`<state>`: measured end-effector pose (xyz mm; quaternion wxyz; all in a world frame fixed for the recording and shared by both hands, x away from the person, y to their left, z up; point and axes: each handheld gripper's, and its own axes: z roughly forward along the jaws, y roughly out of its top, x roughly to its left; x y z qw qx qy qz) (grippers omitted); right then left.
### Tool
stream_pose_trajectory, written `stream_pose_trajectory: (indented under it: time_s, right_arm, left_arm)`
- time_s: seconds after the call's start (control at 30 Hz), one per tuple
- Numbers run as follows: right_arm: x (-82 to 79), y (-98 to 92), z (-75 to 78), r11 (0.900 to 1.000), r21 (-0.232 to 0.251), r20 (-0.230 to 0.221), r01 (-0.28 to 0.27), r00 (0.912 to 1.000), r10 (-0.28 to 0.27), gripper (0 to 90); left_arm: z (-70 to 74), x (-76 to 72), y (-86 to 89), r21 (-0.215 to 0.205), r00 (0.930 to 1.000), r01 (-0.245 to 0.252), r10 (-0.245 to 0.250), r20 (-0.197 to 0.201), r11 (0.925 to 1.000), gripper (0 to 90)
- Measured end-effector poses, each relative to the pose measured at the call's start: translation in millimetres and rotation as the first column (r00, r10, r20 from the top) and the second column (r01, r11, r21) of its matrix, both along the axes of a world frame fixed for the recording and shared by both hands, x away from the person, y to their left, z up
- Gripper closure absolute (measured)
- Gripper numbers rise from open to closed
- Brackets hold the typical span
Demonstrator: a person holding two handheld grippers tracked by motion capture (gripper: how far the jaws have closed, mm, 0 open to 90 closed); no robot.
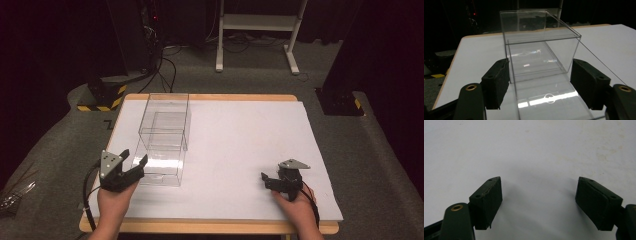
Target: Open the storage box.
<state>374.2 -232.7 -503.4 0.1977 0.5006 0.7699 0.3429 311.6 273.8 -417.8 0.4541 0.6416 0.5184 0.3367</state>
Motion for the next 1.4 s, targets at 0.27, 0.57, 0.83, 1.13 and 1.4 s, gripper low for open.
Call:
stream_pose_trajectory:
  time_s: [0.27,0.57,0.83,1.13,1.4]
  right_arm:
    - [0.0,0.1,0.0,1.0,-0.001,0.0,0.0,1.0,0.0,21.4]
    - [0.0,0.2,-0.1,1.0,-0.002,0.001,0.001,1.0,-0.001,21.5]
    - [0.0,0.3,-0.1,1.0,-0.004,0.002,-0.001,1.0,0.001,21.6]
    - [0.0,0.4,-0.2,1.0,-0.006,0.004,-0.001,1.0,0.001,21.7]
    - [-0.1,0.5,-0.2,1.0,-0.006,0.003,0.001,1.0,-0.001,21.8]
  left_arm:
    - [0.8,21.4,31.6,0.005,0.9983,-0.048,0.048,-0.034,0.9988,35.6]
    - [-30.5,39.3,68.3,0.033,0.9816,-0.137,0.14,-0.13,0.9901,34.9]
    - [-75.0,43.2,79.4,0.084,0.9478,-0.134,0.153,-0.28,0.9874,30.5]
    - [-87.3,45.2,75.6,0.151,0.919,-0.102,0.151,-0.364,0.9833,20.9]
    - [-88.7,44.4,75.3,0.145,0.9211,-0.109,0.155,-0.357,0.9834,21.0]
